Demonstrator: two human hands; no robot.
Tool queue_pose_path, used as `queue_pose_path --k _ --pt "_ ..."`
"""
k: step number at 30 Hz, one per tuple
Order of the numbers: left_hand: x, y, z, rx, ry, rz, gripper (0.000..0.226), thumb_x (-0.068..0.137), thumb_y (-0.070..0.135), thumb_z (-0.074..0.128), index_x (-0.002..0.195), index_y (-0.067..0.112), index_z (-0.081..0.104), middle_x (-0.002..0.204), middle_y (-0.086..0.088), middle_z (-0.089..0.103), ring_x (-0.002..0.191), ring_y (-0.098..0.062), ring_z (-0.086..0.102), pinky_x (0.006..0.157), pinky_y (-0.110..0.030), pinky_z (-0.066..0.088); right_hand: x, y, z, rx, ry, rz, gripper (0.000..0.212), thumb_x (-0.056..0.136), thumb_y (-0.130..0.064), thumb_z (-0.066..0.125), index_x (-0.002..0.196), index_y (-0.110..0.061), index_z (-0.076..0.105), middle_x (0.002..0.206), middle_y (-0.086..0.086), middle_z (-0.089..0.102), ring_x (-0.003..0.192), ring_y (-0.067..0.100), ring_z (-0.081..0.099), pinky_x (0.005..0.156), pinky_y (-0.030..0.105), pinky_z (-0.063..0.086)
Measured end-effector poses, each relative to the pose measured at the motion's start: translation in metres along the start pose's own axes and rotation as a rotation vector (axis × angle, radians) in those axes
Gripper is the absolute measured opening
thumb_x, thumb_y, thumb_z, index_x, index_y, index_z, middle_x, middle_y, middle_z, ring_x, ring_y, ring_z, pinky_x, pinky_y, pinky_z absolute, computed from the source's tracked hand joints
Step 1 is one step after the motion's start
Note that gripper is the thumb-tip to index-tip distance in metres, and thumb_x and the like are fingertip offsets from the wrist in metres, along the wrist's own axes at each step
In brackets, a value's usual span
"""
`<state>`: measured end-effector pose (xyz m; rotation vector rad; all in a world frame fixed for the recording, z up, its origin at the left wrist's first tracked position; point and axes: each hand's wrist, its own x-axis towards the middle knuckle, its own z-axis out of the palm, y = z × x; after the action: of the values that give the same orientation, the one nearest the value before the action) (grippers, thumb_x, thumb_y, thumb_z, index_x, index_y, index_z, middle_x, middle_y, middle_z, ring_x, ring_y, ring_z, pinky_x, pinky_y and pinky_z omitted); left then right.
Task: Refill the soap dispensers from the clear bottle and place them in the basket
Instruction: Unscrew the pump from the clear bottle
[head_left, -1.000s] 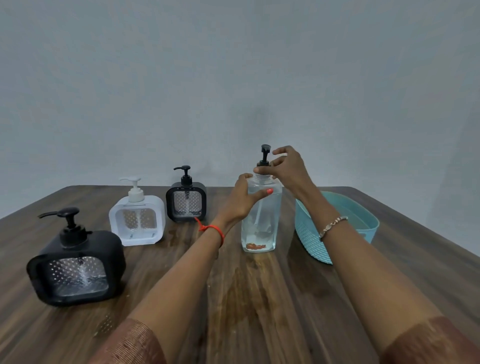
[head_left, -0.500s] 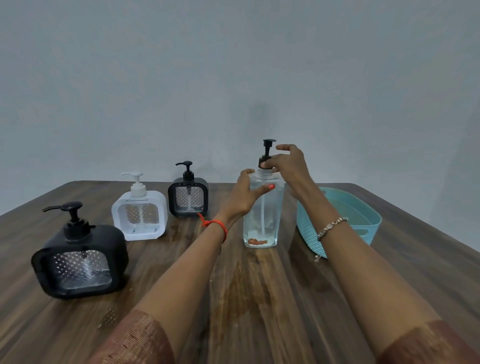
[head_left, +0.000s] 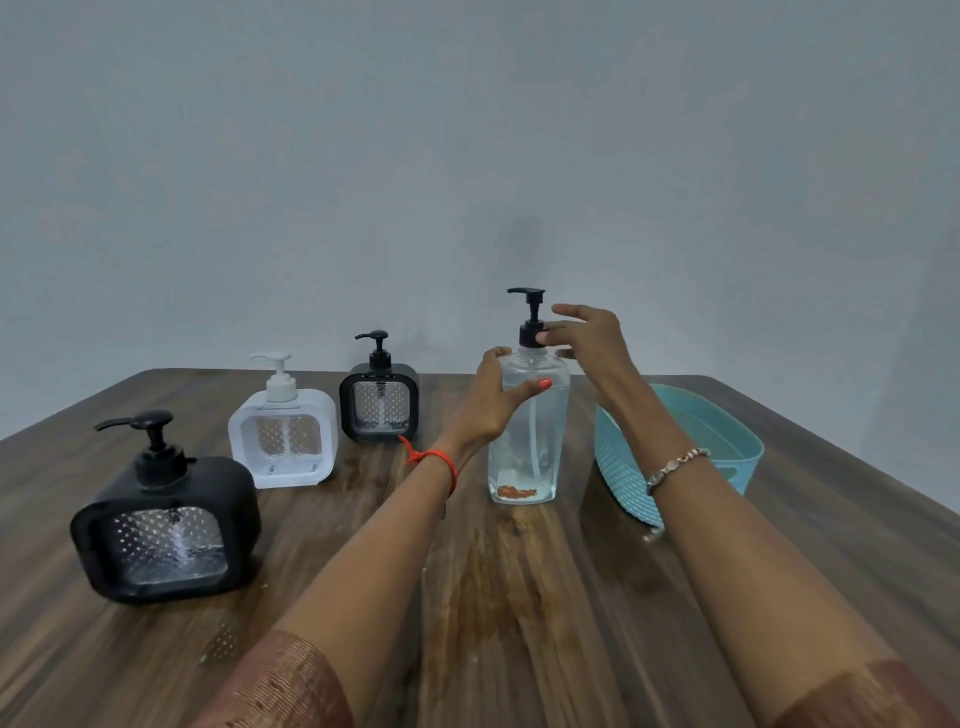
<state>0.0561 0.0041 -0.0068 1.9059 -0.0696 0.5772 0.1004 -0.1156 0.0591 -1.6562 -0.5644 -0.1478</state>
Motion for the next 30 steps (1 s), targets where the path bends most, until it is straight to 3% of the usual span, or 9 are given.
queue_pose_path --k 3,6,9,13,18,20,23,27,30 --pt "-0.002 0.002 0.0 -0.011 0.009 -0.006 0.064 0.086 0.034 0.062 0.135 0.011 0.028 0.134 -0.009 0.046 0.117 -0.019 0.048 0.092 -0.026 0.039 -0.002 0.001 0.005 -0.096 -0.048 -0.034 0.056 0.074 -0.014 0.076 0.122 -0.001 0.051 0.109 0.013 0.065 0.094 0.02 0.061 0.076 0.02 0.045" --pt "-0.005 0.004 0.0 -0.024 0.003 -0.004 0.064 0.088 0.031 0.06 0.138 0.011 0.026 0.135 -0.006 0.045 0.115 -0.014 0.046 0.091 -0.023 0.037 -0.005 0.001 0.015 -0.3 0.014 -0.102 0.058 0.067 -0.03 0.081 0.112 -0.002 0.057 0.101 0.007 0.061 0.088 0.015 0.056 0.064 0.013 0.041" --pt "-0.004 0.002 0.0 -0.021 -0.001 -0.013 0.064 0.088 0.03 0.061 0.138 0.012 0.025 0.136 -0.007 0.045 0.116 -0.015 0.047 0.091 -0.023 0.037 -0.006 -0.002 0.018 -0.307 0.075 -0.14 0.045 0.068 -0.021 0.081 0.103 0.003 0.065 0.091 0.009 0.064 0.075 0.012 0.058 0.059 0.007 0.041" --pt "-0.002 0.0 -0.001 -0.003 -0.003 -0.024 0.067 0.086 0.033 0.062 0.138 0.012 0.025 0.136 -0.009 0.045 0.113 -0.017 0.048 0.089 -0.022 0.039 -0.003 -0.006 0.01 -0.233 0.053 -0.086 0.043 0.071 -0.006 0.076 0.11 0.002 0.062 0.105 0.017 0.068 0.096 0.023 0.064 0.08 0.022 0.047" --pt "-0.003 0.0 0.0 -0.034 -0.008 -0.016 0.066 0.087 0.031 0.061 0.137 0.011 0.024 0.136 -0.009 0.045 0.114 -0.017 0.049 0.089 -0.022 0.04 -0.005 -0.006 0.011 -0.214 -0.033 -0.071 0.034 0.075 -0.012 0.074 0.106 0.001 0.066 0.103 0.015 0.069 0.092 0.022 0.065 0.077 0.023 0.048" --pt "-0.005 0.002 0.0 -0.038 -0.013 -0.004 0.064 0.088 0.029 0.06 0.138 0.01 0.025 0.136 -0.008 0.045 0.113 -0.013 0.046 0.09 -0.021 0.038 -0.01 -0.007 0.017 -0.275 -0.016 -0.074 0.037 0.072 -0.023 0.078 0.098 0.002 0.068 0.095 0.014 0.07 0.085 0.021 0.065 0.068 0.021 0.047" --pt "-0.005 0.004 -0.001 -0.07 -0.007 -0.013 0.061 0.088 0.024 0.061 0.136 0.009 0.026 0.135 -0.01 0.046 0.114 -0.015 0.048 0.089 -0.02 0.038 -0.01 -0.008 0.022 -0.338 0.043 -0.098 0.037 0.07 -0.02 0.08 0.094 0.006 0.068 0.094 0.018 0.069 0.085 0.025 0.065 0.059 0.018 0.042" --pt "-0.003 0.002 -0.001 -0.065 -0.003 -0.036 0.064 0.087 0.026 0.063 0.136 0.01 0.025 0.135 -0.013 0.046 0.117 -0.021 0.05 0.089 -0.024 0.041 -0.005 -0.014 0.018 -0.283 0.035 -0.049 0.038 0.072 0.0 0.073 0.108 0.006 0.063 0.106 0.018 0.066 0.094 0.025 0.062 0.076 0.026 0.043" --pt "-0.002 0.0 0.0 -0.053 -0.009 -0.039 0.068 0.086 0.029 0.063 0.137 0.01 0.024 0.136 -0.013 0.044 0.119 -0.025 0.049 0.093 -0.028 0.042 -0.004 -0.017 0.013 -0.251 0.005 -0.026 0.03 0.072 0.005 0.068 0.102 0.006 0.064 0.098 0.015 0.065 0.089 0.025 0.059 0.077 0.029 0.043"
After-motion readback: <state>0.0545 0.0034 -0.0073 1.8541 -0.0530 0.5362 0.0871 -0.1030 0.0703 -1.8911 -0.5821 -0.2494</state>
